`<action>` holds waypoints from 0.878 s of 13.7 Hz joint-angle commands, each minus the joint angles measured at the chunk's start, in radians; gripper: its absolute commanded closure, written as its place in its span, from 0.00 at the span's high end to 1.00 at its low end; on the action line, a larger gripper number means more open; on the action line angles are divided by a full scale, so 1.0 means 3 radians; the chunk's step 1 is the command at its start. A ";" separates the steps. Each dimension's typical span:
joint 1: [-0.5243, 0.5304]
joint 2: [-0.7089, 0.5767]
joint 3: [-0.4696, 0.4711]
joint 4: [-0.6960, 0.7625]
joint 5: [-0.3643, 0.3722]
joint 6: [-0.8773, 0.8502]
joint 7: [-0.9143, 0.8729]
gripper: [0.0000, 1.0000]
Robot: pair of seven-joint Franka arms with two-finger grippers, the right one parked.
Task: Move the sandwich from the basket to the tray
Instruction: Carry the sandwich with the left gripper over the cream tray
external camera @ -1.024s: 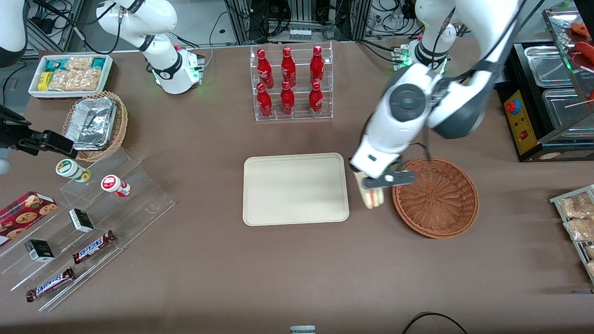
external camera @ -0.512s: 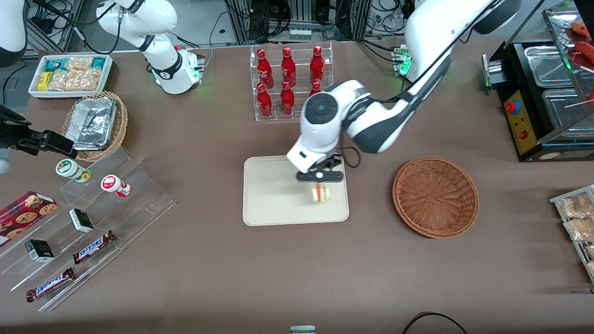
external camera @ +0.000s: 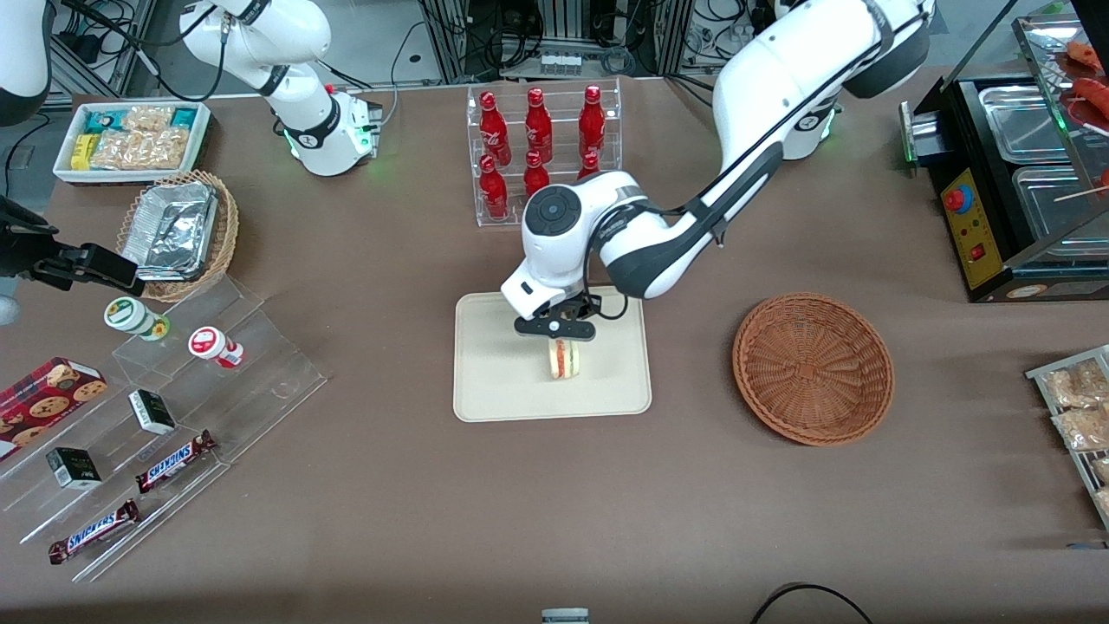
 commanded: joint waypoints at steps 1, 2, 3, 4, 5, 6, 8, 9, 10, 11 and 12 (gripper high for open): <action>-0.0054 0.0197 0.0007 0.0132 0.0180 0.0046 -0.0069 0.00; -0.0060 0.0243 0.0007 0.0137 0.0231 0.0072 -0.0074 0.00; -0.0060 0.0269 0.0007 0.0142 0.0242 0.0127 -0.0079 0.00; -0.0065 0.0279 0.0007 0.0143 0.0247 0.0184 -0.0094 0.00; -0.0065 0.0284 0.0007 0.0143 0.0247 0.0210 -0.0095 0.00; -0.0065 0.0305 0.0007 0.0143 0.0247 0.0220 -0.0095 0.00; -0.0080 0.0325 0.0012 0.0143 0.0252 0.0230 -0.0095 0.00; -0.0100 0.0345 0.0012 0.0153 0.0293 0.0240 -0.0095 0.01; -0.0106 0.0376 0.0012 0.0188 0.0329 0.0251 -0.0100 0.01; -0.0131 0.0412 0.0012 0.0214 0.0339 0.0251 -0.0125 0.01; -0.0156 0.0427 0.0028 0.0239 0.0339 0.0251 -0.0135 0.05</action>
